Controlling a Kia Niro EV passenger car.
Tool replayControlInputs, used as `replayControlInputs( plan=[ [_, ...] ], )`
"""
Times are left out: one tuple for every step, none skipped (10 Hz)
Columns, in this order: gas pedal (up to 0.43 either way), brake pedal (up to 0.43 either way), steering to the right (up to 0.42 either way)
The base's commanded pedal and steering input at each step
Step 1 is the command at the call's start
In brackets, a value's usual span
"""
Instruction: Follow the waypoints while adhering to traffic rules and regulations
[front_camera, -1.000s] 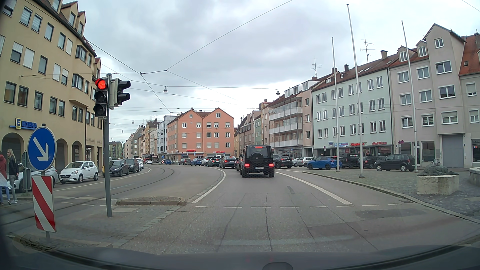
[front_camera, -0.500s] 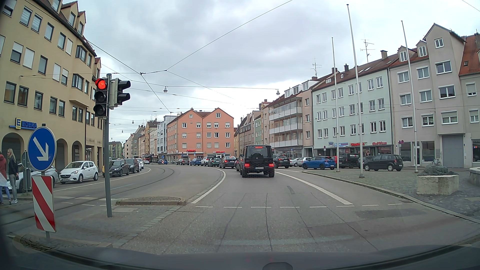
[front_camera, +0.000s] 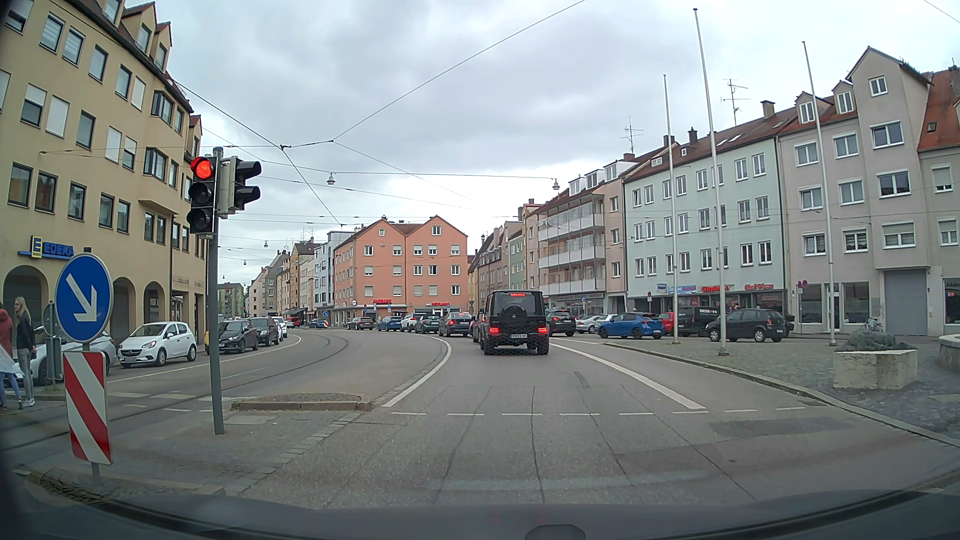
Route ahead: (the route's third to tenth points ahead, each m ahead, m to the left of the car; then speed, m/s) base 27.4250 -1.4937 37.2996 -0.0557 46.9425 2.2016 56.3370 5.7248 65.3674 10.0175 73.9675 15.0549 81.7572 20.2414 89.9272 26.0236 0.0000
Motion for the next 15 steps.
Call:
replayControlInputs(
  plan=[
    [0.000, 0.207, 0.020],
    [0.000, 0.207, 0.020],
    [0.000, 0.207, 0.020],
    [0.000, 0.207, 0.020],
    [0.000, 0.207, 0.020],
    [0.000, 0.207, 0.020],
    [0.000, 0.207, 0.020],
    [0.000, 0.207, 0.020],
    [0.000, 0.207, 0.020],
    [0.000, 0.207, 0.020],
    [0.000, 0.207, 0.020],
    [0.000, 0.207, 0.020],
    [0.000, 0.207, 0.020],
    [0.000, 0.207, 0.020],
    [0.000, 0.207, 0.020]
  ],
)
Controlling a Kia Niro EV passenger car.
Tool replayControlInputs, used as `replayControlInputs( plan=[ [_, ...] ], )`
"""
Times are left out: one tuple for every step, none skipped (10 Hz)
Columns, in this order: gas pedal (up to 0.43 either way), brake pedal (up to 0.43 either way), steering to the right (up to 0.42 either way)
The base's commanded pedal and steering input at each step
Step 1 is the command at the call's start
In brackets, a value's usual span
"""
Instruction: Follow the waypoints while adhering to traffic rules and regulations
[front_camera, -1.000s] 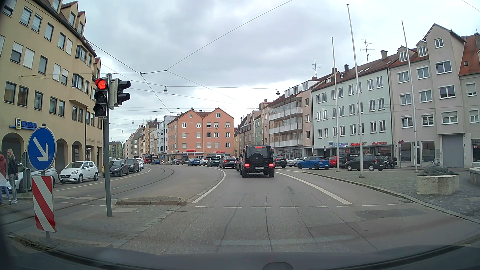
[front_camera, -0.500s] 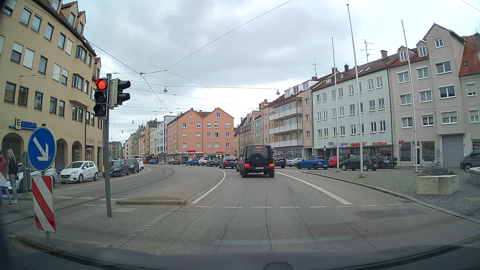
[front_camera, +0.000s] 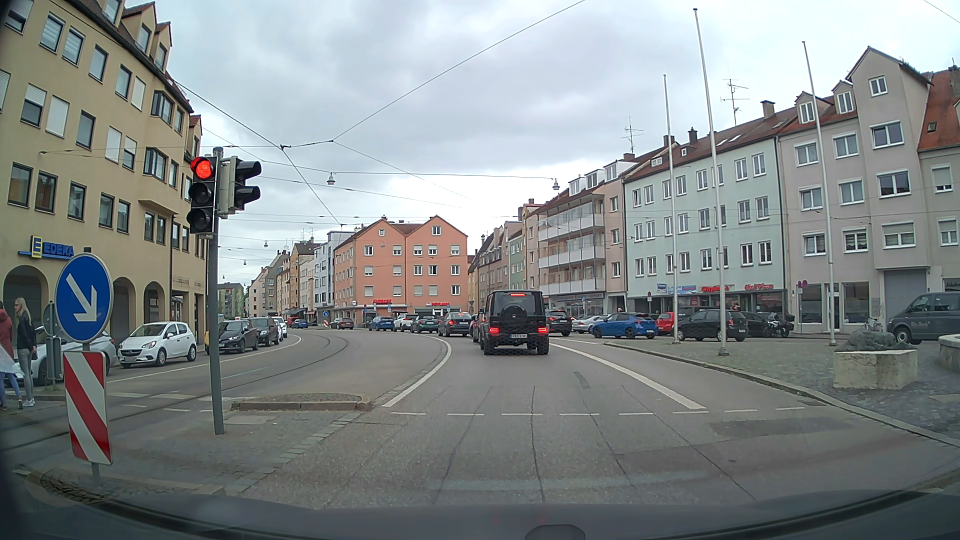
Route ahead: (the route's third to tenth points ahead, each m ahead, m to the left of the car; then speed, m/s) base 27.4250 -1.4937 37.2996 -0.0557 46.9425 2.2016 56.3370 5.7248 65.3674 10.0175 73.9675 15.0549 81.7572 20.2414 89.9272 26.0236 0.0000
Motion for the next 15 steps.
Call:
replayControlInputs(
  plan=[
    [0.000, 0.207, 0.020],
    [0.000, 0.207, 0.020],
    [0.000, 0.207, 0.020],
    [0.000, 0.207, 0.020],
    [0.000, 0.207, 0.020],
    [0.000, 0.207, 0.020],
    [0.000, 0.207, 0.020],
    [0.000, 0.207, 0.020],
    [0.000, 0.207, 0.020],
    [0.000, 0.207, 0.020],
    [0.000, 0.207, 0.020],
    [0.000, 0.207, 0.020],
    [0.000, 0.207, 0.020],
    [0.000, 0.207, 0.020],
    [0.000, 0.207, 0.020]
  ],
)
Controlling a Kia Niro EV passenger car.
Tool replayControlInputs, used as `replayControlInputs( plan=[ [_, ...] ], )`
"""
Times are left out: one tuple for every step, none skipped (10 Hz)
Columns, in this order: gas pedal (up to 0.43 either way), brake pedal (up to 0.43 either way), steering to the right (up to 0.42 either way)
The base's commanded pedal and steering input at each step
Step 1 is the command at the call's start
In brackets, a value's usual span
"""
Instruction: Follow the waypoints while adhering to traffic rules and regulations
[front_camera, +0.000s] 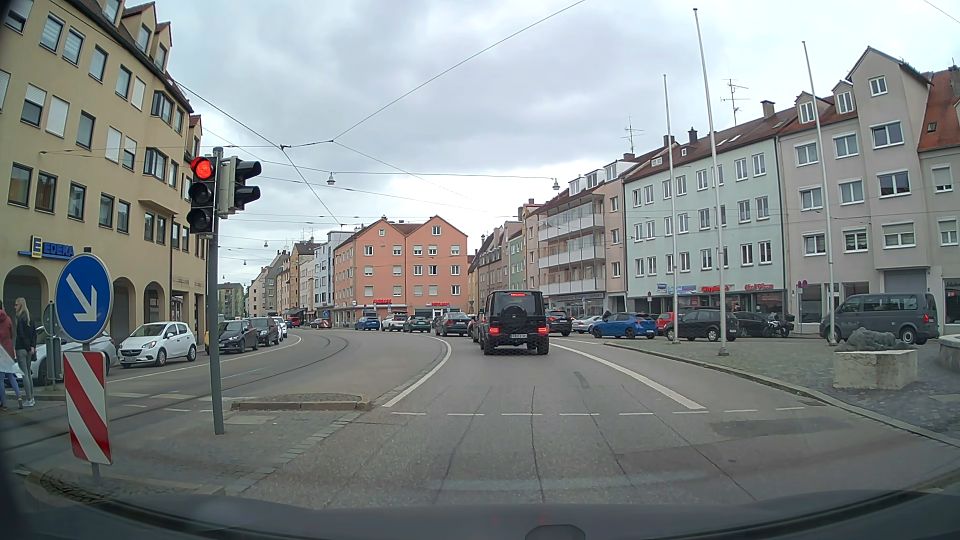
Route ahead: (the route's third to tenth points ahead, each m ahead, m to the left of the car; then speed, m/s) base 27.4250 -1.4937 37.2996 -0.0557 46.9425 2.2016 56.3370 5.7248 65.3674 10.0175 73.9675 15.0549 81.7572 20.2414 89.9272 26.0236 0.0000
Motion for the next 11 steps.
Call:
replayControlInputs(
  plan=[
    [0.000, 0.207, 0.020],
    [0.000, 0.207, 0.020],
    [0.000, 0.207, 0.020],
    [0.000, 0.207, 0.020],
    [0.000, 0.207, 0.020],
    [0.000, 0.207, 0.020],
    [0.000, 0.207, 0.020],
    [0.000, 0.207, 0.020],
    [0.000, 0.207, 0.020],
    [0.000, 0.207, 0.020],
    [0.000, 0.207, 0.020]
  ],
)
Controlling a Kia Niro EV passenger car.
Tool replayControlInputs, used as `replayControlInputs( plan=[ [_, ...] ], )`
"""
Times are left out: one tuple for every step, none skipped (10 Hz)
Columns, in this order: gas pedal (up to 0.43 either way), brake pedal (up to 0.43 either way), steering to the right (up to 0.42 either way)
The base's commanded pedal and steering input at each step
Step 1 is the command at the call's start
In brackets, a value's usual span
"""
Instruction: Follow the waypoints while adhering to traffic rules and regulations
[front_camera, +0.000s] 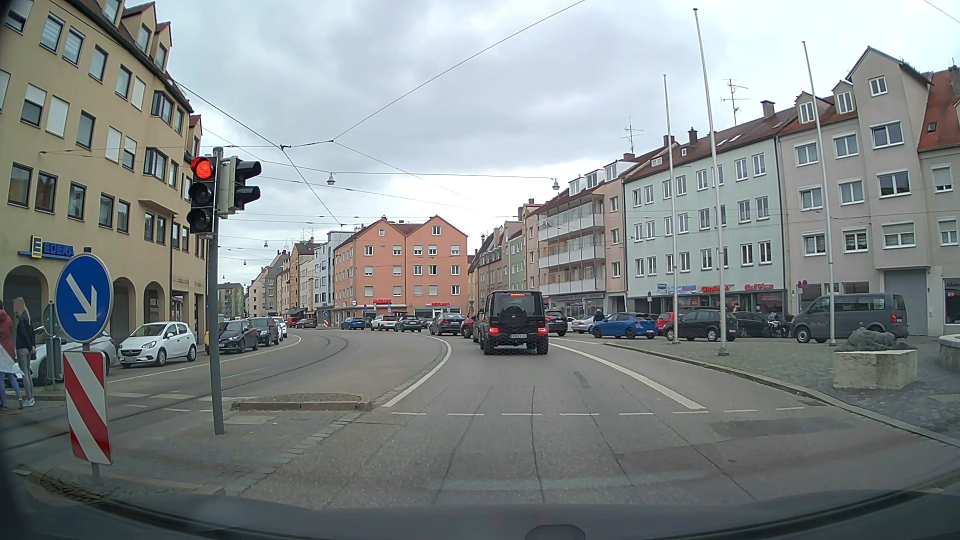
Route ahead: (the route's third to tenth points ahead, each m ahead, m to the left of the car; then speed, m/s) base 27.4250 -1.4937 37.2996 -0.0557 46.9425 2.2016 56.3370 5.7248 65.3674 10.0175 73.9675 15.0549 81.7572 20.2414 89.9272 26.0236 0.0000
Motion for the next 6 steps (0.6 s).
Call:
replayControlInputs(
  plan=[
    [0.000, 0.207, 0.020],
    [0.000, 0.207, 0.020],
    [0.000, 0.207, 0.020],
    [0.000, 0.207, 0.020],
    [0.000, 0.207, 0.020],
    [0.000, 0.207, 0.020]
  ],
)
